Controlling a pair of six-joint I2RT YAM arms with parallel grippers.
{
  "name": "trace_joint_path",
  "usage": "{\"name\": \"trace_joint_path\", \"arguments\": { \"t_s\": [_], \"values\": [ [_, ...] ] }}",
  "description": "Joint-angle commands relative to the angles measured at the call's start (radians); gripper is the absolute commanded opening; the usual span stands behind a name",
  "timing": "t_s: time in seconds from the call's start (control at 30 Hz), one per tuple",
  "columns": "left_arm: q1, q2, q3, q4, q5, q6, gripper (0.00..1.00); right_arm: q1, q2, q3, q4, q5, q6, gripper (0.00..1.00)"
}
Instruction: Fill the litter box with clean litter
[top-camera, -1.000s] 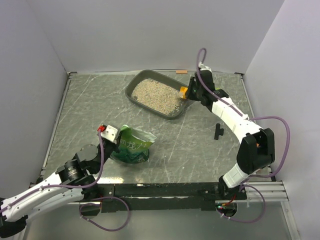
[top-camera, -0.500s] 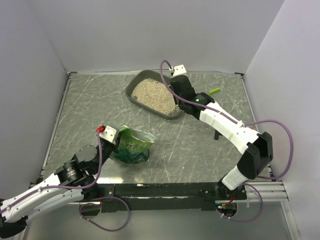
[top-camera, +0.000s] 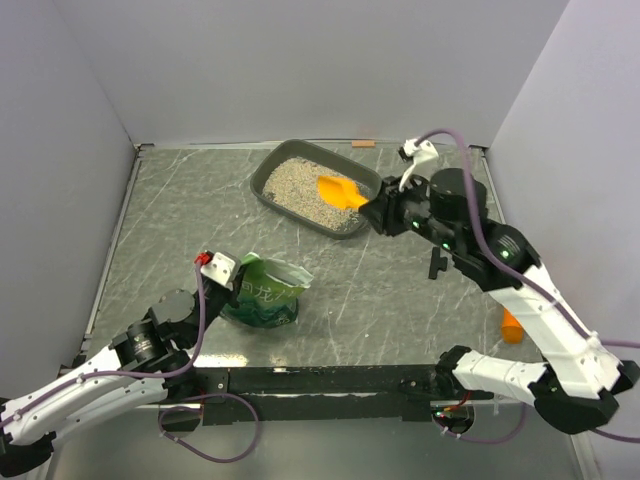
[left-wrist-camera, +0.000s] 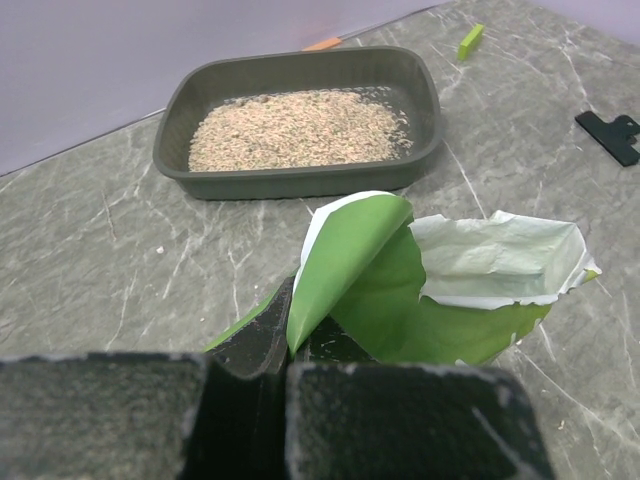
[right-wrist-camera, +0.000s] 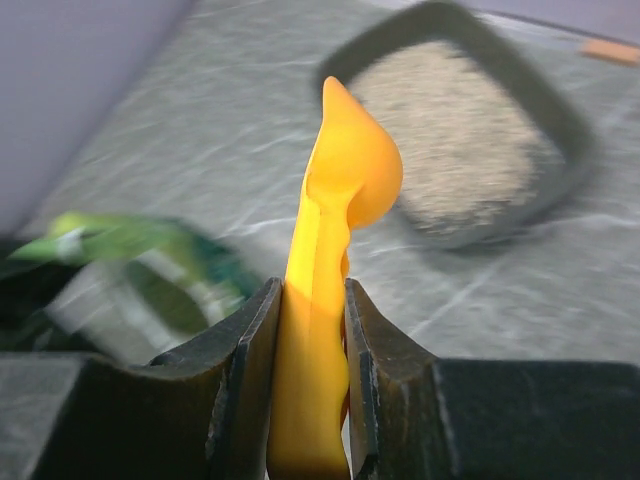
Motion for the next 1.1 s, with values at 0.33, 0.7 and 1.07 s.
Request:
{"name": "trace_joint_path", "arguments": {
  "t_s": [0.33, 0.7, 1.07],
  "values": [
    [0.000, 0.063, 0.032, 0.007, 0.105, -0.022, 0.01, 0.008, -0.128, -0.056, -0.231, -0.538, 0.074, 0.00],
    [-0.002, 0.052, 0.033, 0.004, 0.133, -0.022, 0.01, 0.013, -0.120, -0.140, -0.191, -0.554, 0.095, 0.00],
    [-0.008, 0.029, 0.026, 0.011, 0.177, -0.023, 0.01, 0.048, 0.038, -0.113, -0.093, -0.546, 0.123, 0.00]
  ]
}}
